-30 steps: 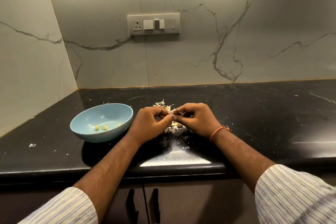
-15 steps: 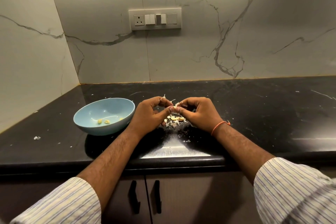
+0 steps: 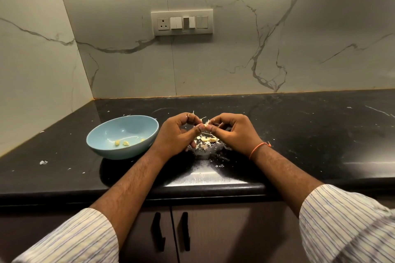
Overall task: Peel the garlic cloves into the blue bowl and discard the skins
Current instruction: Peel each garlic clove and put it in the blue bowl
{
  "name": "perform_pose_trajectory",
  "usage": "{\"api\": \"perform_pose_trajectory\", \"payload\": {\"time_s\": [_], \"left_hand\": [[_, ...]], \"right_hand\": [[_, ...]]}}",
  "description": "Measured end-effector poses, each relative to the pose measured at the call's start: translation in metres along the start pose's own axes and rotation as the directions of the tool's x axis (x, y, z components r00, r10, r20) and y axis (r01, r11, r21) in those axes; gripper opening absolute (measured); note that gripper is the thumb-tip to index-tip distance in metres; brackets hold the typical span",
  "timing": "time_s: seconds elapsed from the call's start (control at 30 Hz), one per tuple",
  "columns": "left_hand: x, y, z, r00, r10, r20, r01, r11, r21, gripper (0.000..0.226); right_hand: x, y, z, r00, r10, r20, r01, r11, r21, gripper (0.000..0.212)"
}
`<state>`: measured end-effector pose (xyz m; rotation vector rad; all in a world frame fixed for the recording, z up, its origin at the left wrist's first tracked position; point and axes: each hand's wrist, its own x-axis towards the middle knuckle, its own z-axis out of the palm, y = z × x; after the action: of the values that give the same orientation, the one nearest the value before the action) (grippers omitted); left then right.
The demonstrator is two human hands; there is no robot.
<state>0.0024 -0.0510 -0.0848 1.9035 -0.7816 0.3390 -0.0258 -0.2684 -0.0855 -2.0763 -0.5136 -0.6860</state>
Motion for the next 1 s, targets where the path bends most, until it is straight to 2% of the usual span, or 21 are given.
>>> {"api": "perform_pose_trajectory", "payload": {"time_s": [0.3,0.57,0.7,1.0], "left_hand": [[0.0041,-0.0021,0.001,0.99,-0.01,0.139,0.016,0.999,-0.039,0.016],[0.0038,-0.0013,0.001,0.987,0.001,0.158,0.007,0.999,-0.053,0.016],[0.0041,-0.0008,0.0022,0.993,0.022,0.115,-0.02,0.999,-0.025,0.011],[0.0024,-0.0042,0.0031,0.985,0.049,0.166,-0.043,0.998,-0.039,0.008]], "right_hand": [[0.0002,-0.0002,-0.0007,0.999,0.038,0.022,-0.041,0.993,0.107,0.016],[0.0003,-0.0001,-0.002,0.992,0.101,0.08,-0.118,0.964,0.239,0.018],[0.0002,-0.0008,-0.0008,0.993,0.108,0.043,-0.115,0.969,0.218,0.016],[0.0009,0.0005,0.0014,0.987,0.142,-0.072,-0.123,0.968,0.217,0.012]]}}
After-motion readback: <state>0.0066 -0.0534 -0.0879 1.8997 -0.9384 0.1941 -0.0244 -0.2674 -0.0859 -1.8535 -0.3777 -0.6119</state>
